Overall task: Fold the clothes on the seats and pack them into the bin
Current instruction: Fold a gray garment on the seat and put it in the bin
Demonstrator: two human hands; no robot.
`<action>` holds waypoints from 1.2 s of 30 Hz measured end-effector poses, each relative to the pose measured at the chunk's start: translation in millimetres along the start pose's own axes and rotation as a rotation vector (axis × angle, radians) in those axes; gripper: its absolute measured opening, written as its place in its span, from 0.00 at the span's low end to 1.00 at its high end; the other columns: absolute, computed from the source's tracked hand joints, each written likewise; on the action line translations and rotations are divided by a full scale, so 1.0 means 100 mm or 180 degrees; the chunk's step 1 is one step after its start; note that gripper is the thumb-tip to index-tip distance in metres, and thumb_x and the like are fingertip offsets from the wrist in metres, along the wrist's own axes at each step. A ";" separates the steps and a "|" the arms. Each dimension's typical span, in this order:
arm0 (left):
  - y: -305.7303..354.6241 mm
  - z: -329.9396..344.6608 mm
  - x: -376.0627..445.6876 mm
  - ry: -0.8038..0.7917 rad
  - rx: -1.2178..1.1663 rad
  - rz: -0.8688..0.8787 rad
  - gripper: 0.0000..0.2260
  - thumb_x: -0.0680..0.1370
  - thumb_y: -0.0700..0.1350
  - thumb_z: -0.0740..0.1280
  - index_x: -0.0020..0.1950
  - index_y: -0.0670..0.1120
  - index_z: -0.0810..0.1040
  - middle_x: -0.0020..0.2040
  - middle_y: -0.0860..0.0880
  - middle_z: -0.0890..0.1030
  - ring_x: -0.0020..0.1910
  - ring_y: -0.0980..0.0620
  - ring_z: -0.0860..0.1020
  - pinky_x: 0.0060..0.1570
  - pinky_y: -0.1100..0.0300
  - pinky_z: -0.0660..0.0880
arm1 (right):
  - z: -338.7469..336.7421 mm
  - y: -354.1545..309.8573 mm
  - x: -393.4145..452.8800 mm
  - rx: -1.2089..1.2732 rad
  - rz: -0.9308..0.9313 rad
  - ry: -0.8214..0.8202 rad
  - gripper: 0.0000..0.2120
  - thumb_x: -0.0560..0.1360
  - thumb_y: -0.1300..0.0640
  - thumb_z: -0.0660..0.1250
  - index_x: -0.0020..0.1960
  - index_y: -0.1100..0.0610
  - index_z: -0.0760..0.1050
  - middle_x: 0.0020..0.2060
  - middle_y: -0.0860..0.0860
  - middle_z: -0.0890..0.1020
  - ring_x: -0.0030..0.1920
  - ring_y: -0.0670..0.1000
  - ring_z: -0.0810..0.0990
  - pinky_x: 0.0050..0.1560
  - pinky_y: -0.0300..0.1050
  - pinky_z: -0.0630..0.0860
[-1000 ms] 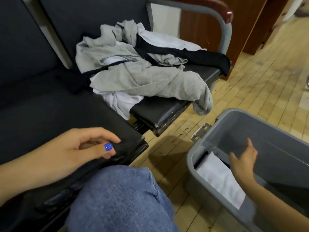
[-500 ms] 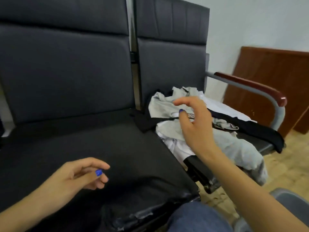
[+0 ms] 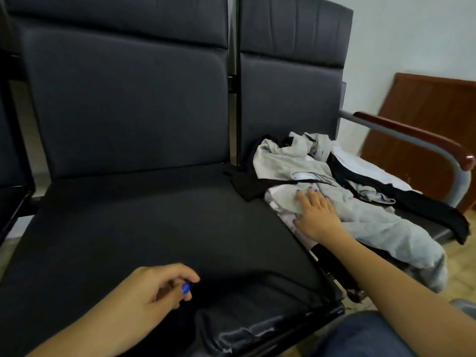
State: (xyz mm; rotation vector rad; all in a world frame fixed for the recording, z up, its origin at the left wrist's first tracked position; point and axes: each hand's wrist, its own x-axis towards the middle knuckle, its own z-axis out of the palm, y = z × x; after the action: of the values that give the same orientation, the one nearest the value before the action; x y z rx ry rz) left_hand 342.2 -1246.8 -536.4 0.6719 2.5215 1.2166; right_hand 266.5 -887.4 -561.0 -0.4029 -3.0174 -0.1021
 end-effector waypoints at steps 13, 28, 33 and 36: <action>-0.08 0.07 0.02 -0.0215 0.0155 -0.0303 0.24 0.79 0.41 0.65 0.48 0.75 0.71 0.39 0.64 0.82 0.39 0.59 0.82 0.48 0.61 0.78 | -0.03 0.35 0.04 0.0636 -0.0336 0.0788 0.14 0.81 0.57 0.58 0.51 0.63 0.80 0.58 0.59 0.79 0.60 0.60 0.75 0.61 0.51 0.68; -0.18 0.10 0.01 -0.0250 0.0424 -0.0459 0.13 0.78 0.40 0.65 0.46 0.59 0.80 0.39 0.63 0.82 0.38 0.59 0.81 0.46 0.61 0.78 | -0.05 0.67 0.25 -0.0192 0.0890 -0.0419 0.26 0.82 0.45 0.47 0.78 0.43 0.44 0.78 0.51 0.45 0.77 0.54 0.43 0.71 0.66 0.45; -0.21 0.12 0.05 -0.0326 0.0494 -0.0507 0.14 0.78 0.41 0.66 0.44 0.62 0.81 0.39 0.62 0.83 0.39 0.61 0.81 0.47 0.63 0.78 | 0.03 0.68 0.16 -0.0236 0.0553 0.0236 0.23 0.77 0.45 0.60 0.71 0.44 0.64 0.71 0.53 0.62 0.73 0.55 0.56 0.68 0.67 0.53; -0.22 0.13 0.06 -0.0289 0.0551 -0.0424 0.21 0.78 0.40 0.66 0.45 0.71 0.77 0.38 0.63 0.82 0.37 0.62 0.81 0.44 0.66 0.77 | 0.00 0.74 0.05 -0.0334 0.0301 0.0201 0.17 0.75 0.43 0.62 0.63 0.46 0.74 0.67 0.51 0.68 0.71 0.54 0.61 0.67 0.65 0.56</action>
State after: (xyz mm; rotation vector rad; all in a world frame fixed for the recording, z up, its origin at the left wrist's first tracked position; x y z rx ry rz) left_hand 336.6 -1247.0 -561.9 0.5727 2.5692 0.9109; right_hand 281.3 -815.0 -557.0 -0.5404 -2.9335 -0.2616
